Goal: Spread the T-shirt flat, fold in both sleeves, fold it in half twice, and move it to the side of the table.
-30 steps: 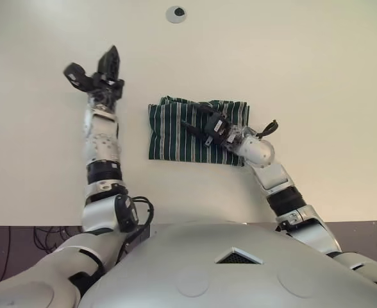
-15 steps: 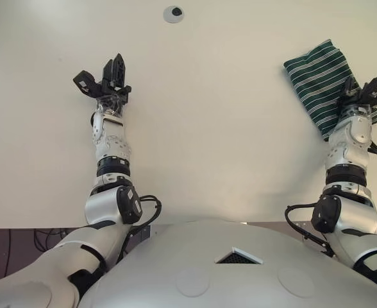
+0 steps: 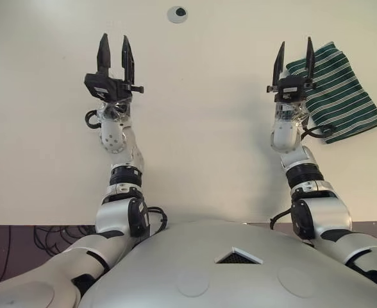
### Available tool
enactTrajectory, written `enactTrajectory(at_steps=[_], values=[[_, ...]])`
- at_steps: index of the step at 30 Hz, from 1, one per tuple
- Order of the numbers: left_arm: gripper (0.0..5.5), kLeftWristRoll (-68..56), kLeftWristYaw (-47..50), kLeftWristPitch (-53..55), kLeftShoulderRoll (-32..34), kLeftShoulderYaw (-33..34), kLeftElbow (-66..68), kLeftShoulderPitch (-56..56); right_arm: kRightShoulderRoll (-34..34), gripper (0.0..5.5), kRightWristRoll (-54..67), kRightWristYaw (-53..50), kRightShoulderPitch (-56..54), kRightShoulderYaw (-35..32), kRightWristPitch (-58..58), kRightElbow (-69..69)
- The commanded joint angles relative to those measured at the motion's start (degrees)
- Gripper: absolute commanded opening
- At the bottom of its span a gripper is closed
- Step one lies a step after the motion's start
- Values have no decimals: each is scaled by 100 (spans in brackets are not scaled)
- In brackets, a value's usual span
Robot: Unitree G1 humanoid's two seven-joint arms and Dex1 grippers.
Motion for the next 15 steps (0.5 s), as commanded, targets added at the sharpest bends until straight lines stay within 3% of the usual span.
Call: enactTrajectory(at_steps=[1, 15], values=[[193, 299, 263, -423, 134, -123, 328, 144, 6, 238, -93, -160, -260, 228, -229, 404], [193, 362, 817, -650, 401, -303, 590, 164, 15, 238, -120, -411, -654, 674, -475, 970]])
